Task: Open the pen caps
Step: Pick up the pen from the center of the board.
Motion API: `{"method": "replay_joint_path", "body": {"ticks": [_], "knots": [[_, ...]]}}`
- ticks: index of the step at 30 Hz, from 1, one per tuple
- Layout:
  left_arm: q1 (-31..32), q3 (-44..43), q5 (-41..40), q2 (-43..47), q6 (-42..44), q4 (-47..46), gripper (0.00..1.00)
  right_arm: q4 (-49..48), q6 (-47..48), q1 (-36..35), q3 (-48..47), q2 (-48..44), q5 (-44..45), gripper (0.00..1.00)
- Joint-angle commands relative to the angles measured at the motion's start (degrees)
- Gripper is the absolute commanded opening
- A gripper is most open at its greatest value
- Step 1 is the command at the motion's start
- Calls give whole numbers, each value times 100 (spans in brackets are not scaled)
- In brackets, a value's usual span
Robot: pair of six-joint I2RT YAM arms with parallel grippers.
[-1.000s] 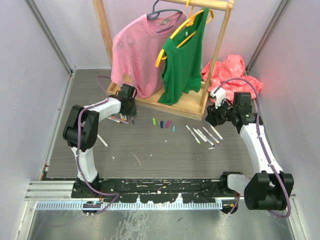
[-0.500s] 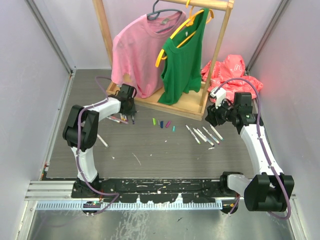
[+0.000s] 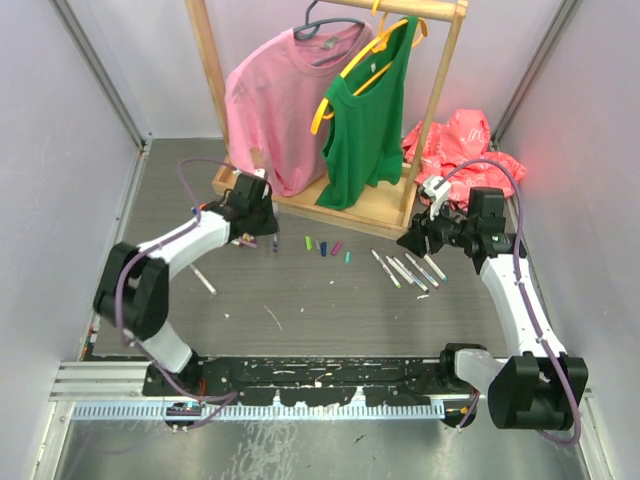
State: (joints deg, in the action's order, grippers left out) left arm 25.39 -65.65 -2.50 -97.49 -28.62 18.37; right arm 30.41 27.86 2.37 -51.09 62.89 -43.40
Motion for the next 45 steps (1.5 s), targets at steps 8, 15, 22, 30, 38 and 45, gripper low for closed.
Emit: {"method": "replay_joint_path", "body": {"ticks": [8, 15, 22, 30, 38, 45], "knots": [[619, 2201, 1086, 2947, -1031, -3076, 0, -4425, -3615, -197, 1076, -295, -2436, 54], [1560, 3075, 646, 3564, -1225, -5123, 0, -5347, -4345, -399, 1308, -496, -2641, 61], [2406, 3294, 355, 2941, -1210, -6451, 0, -5903, -4677, -563, 1854, -586, -2885, 71], [2814, 3210, -121, 2222, -1279, -7084, 0, -5075, -4017, -915, 1737, -440, -2667, 73], [2970, 3303, -694, 1940, -1321, -7426, 0, -4019, -3474, -1070, 1344, -211, -2432, 71], [3078, 3198, -830, 1593, -1392, -7824, 0, -4029, -3539, -1298, 1413, -89, -2037, 71]]}}
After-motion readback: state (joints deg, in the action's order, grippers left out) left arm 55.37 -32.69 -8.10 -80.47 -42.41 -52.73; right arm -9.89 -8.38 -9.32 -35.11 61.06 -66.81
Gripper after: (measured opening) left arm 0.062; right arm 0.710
